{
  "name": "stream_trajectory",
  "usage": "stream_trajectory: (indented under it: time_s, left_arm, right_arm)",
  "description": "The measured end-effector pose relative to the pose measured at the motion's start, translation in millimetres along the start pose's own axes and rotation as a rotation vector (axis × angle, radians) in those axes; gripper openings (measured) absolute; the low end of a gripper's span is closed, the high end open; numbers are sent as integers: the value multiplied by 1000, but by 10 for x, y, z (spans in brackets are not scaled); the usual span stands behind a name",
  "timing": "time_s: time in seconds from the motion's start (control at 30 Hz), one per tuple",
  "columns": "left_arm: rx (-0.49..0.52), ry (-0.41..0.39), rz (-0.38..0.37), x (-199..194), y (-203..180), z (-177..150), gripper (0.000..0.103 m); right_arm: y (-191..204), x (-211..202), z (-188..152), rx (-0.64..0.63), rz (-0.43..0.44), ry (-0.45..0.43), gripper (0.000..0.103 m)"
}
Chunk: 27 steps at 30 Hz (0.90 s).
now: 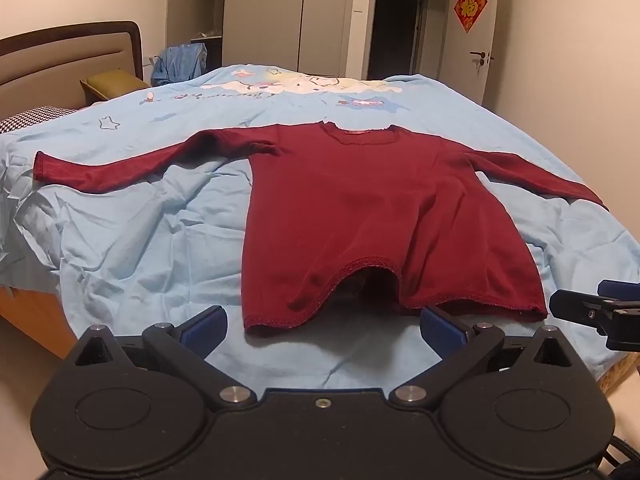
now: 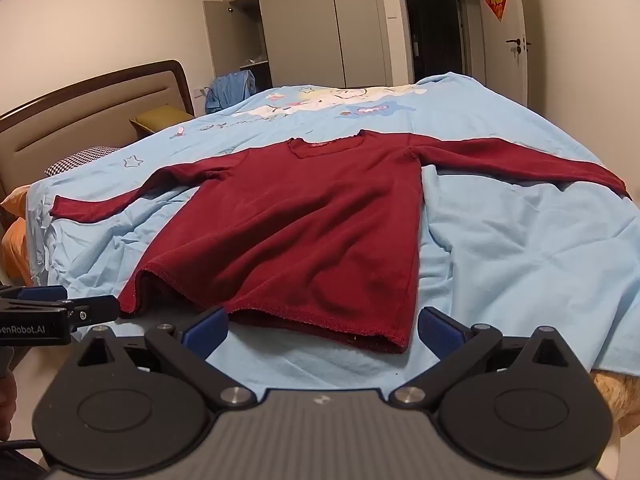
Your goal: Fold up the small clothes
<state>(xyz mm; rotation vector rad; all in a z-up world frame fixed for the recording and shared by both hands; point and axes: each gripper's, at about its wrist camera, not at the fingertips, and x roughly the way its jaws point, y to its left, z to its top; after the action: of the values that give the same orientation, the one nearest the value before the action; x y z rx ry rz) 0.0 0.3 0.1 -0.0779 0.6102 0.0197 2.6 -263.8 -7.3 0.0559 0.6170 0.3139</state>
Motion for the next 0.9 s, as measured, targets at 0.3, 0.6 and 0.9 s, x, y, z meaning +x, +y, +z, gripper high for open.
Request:
stream_trajectory:
  time_s: [0.3,0.6,0.9]
  left_arm:
    - [6,9,9,18,-19,-20,102]
    - [3,17,8,27,-7,-6,102]
    - [0,20,8,38,2,-11,102]
  right_arm:
    - [-7,23,-14,7,13,-4,103]
    - [-16,53,-29,17,4,15,103]
    - [-13,54,-36,18,4,17,103]
